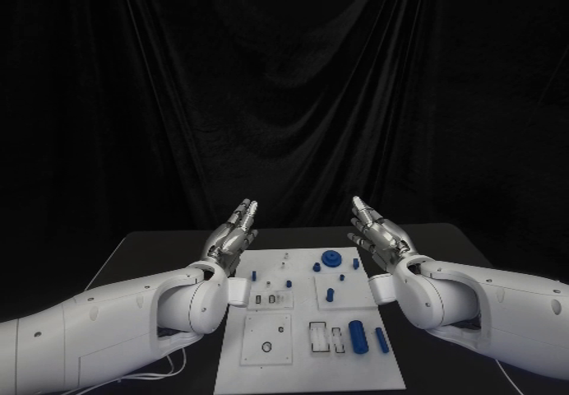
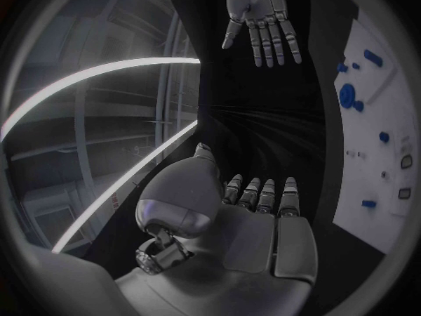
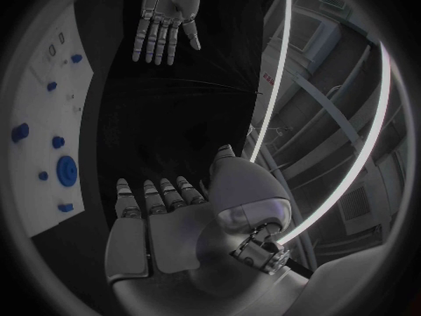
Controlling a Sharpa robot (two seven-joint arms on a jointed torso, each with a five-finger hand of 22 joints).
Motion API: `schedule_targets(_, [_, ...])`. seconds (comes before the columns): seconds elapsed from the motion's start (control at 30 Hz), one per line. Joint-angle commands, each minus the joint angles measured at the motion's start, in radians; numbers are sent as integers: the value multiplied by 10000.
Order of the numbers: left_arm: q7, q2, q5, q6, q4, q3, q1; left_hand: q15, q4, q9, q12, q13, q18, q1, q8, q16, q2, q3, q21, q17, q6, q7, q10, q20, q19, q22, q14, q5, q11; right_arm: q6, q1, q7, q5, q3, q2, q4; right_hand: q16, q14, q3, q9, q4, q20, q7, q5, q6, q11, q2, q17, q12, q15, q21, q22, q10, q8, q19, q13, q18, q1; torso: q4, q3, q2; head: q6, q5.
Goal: Assemble the parts on the task board
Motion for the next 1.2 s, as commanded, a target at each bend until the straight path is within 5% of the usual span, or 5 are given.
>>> schedule_targets(0.03, [639, 53, 1400, 2325, -30, -172, 190, 120, 49, 21, -34, -12, 258, 446, 61, -36, 93, -79, -59, -10, 86, 124, -4, 224, -10, -13, 10, 56, 175, 2284, 227, -433, 908, -227, -85, 38, -45, -7, -78, 75, 9, 55, 250, 37, 231, 68, 25, -16, -47, 81, -43, -271, -4, 158, -6, -15, 141, 175, 2, 0, -2, 4, 1])
schedule_targets(0.33, [897, 119, 2290, 3823, -98, -623, 514, 289, 67, 22, -34, -12, 333, 494, 61, -36, 133, 44, -59, -10, 100, 167, -4, 462, -10, -13, 10, 196, 260, 3419, 555, -595, 1351, -668, -198, 50, -45, -7, -60, 112, 4, 60, 316, 81, 390, 385, 22, -16, -47, 269, -43, -271, -4, 320, -6, -15, 152, 275, 2, 0, -2, 4, 1])
schedule_targets(0.5, [1272, -337, 1374, 4773, -648, -655, 482, 634, -30, 84, 8, 23, 371, 1555, 149, -36, 55, 761, -59, -10, 443, 676, 73, 781, -10, -13, 10, 2673, 474, 4681, 575, -889, 1119, -674, -449, -219, -45, -7, 120, 123, -47, 39, 383, 979, 442, 584, 56, -16, -47, 287, -43, -271, -4, 406, -6, -15, 148, 597, 2, 15, 38, -463, 43])
schedule_targets(0.83, [1680, -283, 678, 4927, -803, -655, 449, 689, 53, 125, 371, 156, 288, 1967, 227, 14, 97, 875, -59, 13, 704, 837, 336, 742, -10, -13, 32, 3030, 774, 5372, 572, -948, 1060, -674, -542, -257, -45, -7, 68, 170, 25, 102, 510, 762, 690, 941, 85, -16, -47, 643, 96, -169, -4, 637, 173, -15, 159, 367, -3, 5, 34, -588, 188])
schedule_targets(1.2, [2048, -349, 283, 4905, -1047, -656, 233, 765, -4, 230, 1638, 324, 395, 2854, 507, 540, -30, 1063, 462, 176, 1408, 1360, 576, 972, 701, 352, 311, 3937, 1247, 5848, 595, -385, -927, -674, -328, -902, 1868, 2934, 1124, 569, -679, 144, 1467, 3100, 3053, 1904, -93, 882, 3551, 972, 1920, 601, 1734, 1803, 4030, 619, -23, 3068, 6, 4, 34, -1189, 359])
